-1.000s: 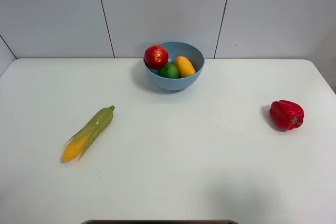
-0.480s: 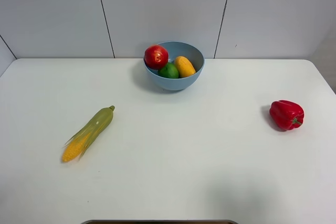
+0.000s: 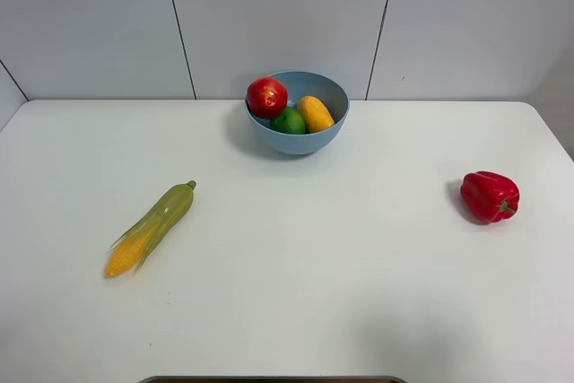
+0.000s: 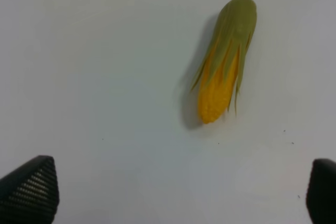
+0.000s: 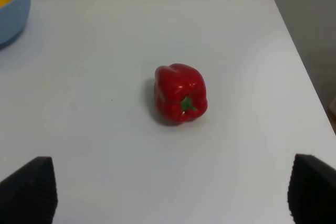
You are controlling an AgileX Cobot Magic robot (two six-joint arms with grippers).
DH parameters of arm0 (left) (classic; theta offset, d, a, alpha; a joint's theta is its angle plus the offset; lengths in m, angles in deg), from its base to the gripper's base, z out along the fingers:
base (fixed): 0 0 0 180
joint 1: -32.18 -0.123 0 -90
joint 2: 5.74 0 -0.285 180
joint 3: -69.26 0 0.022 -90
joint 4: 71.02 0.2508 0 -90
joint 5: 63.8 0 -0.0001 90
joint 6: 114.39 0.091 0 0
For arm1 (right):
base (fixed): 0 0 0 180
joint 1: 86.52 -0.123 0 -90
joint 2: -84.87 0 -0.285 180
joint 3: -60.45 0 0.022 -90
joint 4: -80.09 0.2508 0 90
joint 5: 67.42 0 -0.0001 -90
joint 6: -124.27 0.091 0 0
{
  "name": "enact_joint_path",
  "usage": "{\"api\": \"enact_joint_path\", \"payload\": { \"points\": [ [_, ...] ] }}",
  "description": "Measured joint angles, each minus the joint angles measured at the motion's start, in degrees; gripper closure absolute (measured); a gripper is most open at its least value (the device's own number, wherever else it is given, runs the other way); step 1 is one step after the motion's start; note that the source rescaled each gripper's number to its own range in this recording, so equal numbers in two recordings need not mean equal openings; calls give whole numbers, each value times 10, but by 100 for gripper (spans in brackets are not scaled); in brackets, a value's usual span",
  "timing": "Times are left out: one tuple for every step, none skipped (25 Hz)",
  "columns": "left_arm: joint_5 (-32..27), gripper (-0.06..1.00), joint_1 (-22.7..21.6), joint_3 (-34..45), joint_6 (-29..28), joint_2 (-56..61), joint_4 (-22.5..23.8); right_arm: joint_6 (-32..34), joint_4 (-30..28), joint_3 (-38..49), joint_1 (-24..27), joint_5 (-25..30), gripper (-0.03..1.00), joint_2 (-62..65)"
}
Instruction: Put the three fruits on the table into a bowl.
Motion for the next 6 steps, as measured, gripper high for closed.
{"api": "enact_joint_path", "payload": {
  "points": [
    [0, 10, 0, 0, 0, 0, 0, 0, 0, 0, 0, 0, -1, 0],
    [0, 10, 0, 0, 0, 0, 0, 0, 0, 0, 0, 0, -1, 0],
    [0, 10, 0, 0, 0, 0, 0, 0, 0, 0, 0, 0, -1, 0],
    [0, 10, 0, 0, 0, 0, 0, 0, 0, 0, 0, 0, -1, 0],
    [0, 10, 0, 0, 0, 0, 0, 0, 0, 0, 0, 0, -1, 0],
    [0, 10, 0, 0, 0, 0, 0, 0, 0, 0, 0, 0, -1, 0]
  ]
}}
